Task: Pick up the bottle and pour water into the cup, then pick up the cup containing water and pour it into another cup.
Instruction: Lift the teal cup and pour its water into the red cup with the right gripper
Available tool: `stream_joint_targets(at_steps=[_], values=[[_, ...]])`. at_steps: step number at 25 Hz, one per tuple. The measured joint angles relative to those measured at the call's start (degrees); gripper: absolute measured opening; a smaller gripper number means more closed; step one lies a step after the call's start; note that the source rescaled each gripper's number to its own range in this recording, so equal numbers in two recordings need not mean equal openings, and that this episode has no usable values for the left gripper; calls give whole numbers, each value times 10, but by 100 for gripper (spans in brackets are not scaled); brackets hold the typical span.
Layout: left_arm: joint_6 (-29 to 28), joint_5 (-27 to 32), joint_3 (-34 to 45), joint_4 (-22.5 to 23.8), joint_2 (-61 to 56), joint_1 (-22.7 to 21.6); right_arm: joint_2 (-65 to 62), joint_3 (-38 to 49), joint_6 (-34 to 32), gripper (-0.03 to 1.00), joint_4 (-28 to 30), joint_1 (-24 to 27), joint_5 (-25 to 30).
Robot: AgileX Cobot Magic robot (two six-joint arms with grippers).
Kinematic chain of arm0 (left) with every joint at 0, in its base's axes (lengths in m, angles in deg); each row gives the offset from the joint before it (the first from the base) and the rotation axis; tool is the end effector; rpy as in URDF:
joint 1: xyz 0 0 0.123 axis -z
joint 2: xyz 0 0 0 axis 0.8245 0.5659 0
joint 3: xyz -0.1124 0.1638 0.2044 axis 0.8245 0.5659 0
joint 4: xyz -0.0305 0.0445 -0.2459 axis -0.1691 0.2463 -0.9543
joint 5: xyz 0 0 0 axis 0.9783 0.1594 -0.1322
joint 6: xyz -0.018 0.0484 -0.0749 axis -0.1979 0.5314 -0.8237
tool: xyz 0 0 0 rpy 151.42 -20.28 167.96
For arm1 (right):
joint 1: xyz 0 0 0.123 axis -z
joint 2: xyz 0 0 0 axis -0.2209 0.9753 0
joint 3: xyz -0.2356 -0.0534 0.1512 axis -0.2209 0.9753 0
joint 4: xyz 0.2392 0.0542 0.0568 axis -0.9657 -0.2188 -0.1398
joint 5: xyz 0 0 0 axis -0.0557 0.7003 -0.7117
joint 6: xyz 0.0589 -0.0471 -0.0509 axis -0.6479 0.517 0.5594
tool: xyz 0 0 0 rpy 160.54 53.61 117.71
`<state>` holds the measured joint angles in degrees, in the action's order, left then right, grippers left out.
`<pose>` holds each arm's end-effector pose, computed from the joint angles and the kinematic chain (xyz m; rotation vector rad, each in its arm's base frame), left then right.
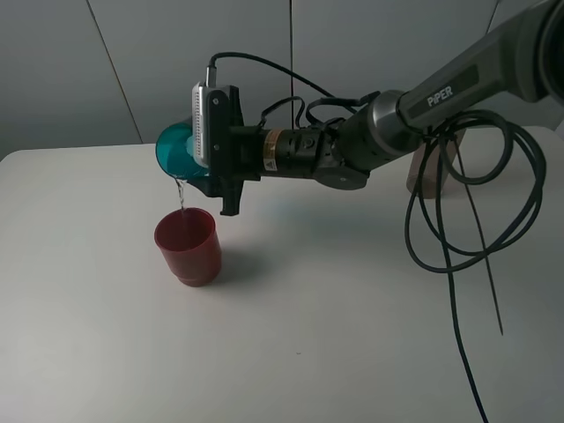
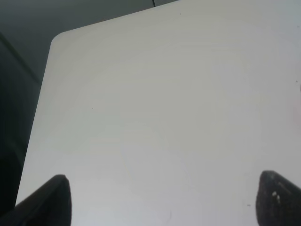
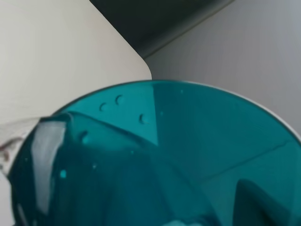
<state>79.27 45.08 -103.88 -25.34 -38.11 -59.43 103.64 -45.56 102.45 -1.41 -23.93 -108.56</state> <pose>-0.0088 0.0008 0.2782 0.1720 2.0690 0.2051 0.3409 0.3096 0.1231 -1.5919 0.8471 0.1228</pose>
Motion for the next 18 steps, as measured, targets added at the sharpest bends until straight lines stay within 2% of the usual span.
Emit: stream_joint_targets(at_steps=[6,18], values=[[0,0,0,0,0,0,-1,0,71,1,1,0,0],[0,0,0,0,0,0,-2,0,146,1,2,0,-1]])
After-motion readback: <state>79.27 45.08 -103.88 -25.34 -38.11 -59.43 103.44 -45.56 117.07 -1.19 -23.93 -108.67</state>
